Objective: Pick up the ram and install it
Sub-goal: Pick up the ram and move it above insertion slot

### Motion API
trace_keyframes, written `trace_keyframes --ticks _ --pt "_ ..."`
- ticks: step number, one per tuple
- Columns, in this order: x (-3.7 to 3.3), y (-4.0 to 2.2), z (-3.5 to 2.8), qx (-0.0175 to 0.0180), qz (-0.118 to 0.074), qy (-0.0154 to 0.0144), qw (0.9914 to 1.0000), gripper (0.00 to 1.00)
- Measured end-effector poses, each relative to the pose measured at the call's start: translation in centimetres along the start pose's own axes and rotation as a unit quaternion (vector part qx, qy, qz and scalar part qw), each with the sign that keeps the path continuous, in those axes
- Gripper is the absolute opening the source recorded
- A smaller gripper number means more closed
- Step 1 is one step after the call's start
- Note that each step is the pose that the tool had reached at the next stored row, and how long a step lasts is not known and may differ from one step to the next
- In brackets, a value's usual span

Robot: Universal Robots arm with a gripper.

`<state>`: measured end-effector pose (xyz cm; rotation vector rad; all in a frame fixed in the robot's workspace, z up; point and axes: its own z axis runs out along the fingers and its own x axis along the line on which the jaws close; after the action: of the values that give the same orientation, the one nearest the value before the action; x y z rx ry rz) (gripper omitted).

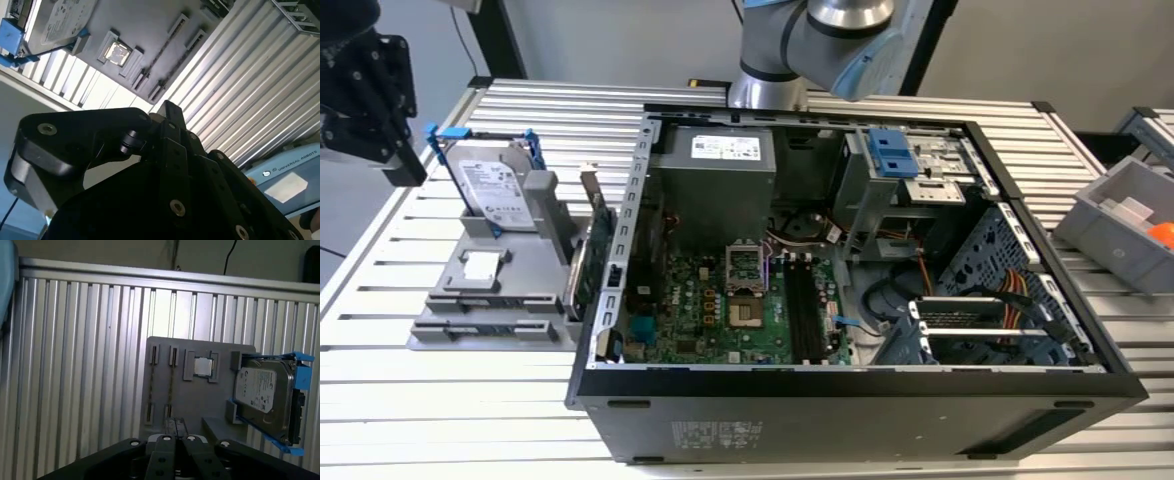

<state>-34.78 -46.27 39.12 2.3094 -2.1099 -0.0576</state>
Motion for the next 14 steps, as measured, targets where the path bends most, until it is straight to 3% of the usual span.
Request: trace_keyframes --ticks 12,13,14 --pt "-0.01 0.15 0.0 -0.0001 -0.006 0.0003 0.99998 0.0" --pt "-0.01 0.17 0.0 -0.0001 -0.006 0.0003 0.99998 1.0" --pt "-0.02 0.19 0.0 -0.0001 -0.006 0.0003 0.99998 1.0"
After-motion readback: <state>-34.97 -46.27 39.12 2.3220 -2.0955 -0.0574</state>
